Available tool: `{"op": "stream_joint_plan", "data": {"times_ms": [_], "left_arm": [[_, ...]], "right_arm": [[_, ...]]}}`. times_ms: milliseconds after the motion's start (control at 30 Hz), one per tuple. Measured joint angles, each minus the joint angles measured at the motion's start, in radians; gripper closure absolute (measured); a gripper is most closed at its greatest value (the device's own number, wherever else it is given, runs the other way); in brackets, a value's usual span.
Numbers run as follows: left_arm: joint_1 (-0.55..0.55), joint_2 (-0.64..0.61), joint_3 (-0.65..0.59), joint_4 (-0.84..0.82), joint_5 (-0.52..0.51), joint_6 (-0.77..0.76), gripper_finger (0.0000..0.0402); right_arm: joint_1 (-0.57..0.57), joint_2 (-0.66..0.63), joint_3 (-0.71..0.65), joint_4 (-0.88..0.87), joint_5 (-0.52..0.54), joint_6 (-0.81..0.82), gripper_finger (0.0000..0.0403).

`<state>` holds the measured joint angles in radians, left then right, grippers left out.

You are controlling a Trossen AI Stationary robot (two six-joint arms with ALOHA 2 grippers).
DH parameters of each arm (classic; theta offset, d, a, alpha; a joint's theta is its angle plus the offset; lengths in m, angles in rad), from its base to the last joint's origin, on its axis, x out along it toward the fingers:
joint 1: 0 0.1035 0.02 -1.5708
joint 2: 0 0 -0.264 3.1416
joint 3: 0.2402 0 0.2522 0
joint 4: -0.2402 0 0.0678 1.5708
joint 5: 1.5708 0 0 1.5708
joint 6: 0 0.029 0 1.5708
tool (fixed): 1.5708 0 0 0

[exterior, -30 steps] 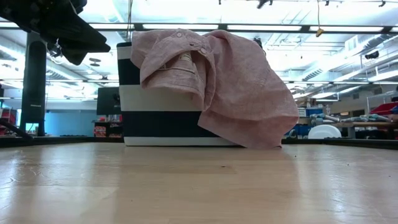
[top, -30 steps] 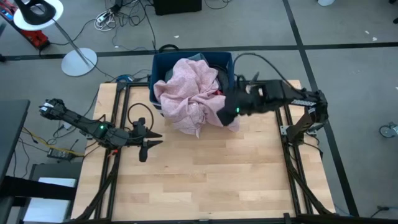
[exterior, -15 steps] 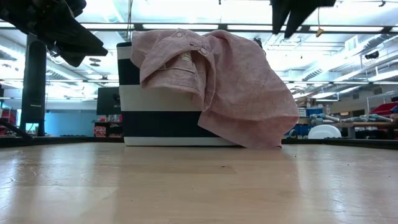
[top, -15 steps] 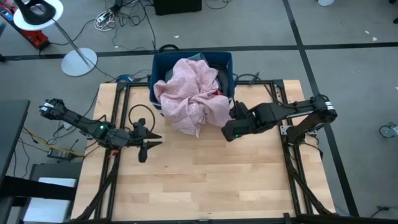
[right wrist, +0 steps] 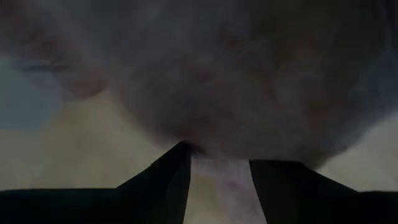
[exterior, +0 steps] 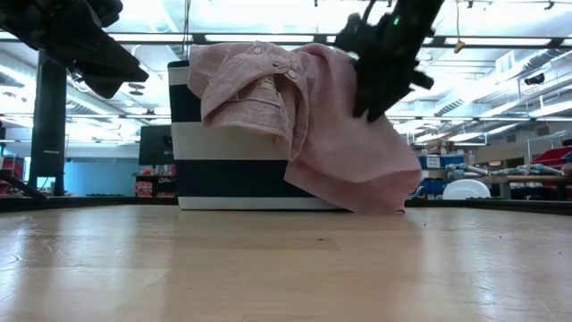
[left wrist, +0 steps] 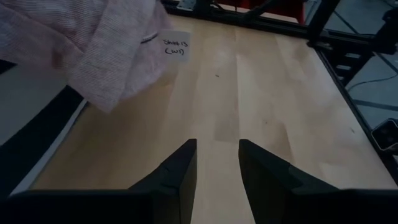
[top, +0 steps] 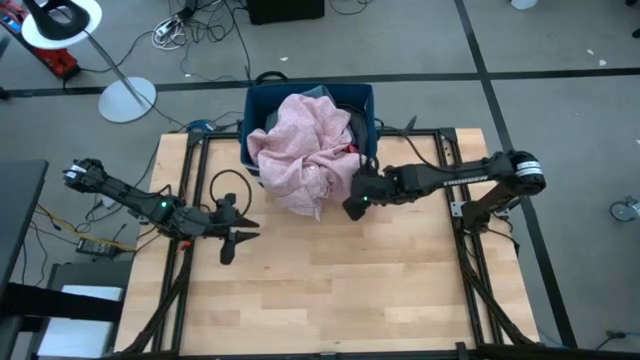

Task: Sort clothes
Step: Put the pink polo shirt into the blue bin

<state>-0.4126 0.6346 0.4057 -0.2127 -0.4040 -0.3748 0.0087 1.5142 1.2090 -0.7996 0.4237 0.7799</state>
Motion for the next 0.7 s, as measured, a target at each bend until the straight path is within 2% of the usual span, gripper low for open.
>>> {"op": "stream_joint_plan", "data": {"times_ms": [133,267,300,500,700], "left_arm": [[0.000,0.000,0.000,0.000,0.010,-0.003,0.0277],[0.000,0.000,0.000,-0.001,0.016,-0.029,0.0277],[0.000,0.000,0.000,-0.003,0.016,-0.029,0.0277],[0.000,0.000,0.000,-0.003,0.011,-0.030,0.0277],[0.000,0.000,0.000,-0.003,0.006,-0.030,0.0277]], "right_arm": [[-0.045,0.020,-0.042,0.103,-0.003,-0.006,0.0277],[-0.050,0.021,-0.043,0.256,-0.043,-0.072,0.0374],[-0.049,0.021,-0.043,0.301,-0.058,-0.091,0.0388],[-0.019,0.021,0.003,0.497,-0.077,-0.127,0.0398],[-0.003,0.021,0.124,0.557,-0.080,-0.202,0.0400]]}}
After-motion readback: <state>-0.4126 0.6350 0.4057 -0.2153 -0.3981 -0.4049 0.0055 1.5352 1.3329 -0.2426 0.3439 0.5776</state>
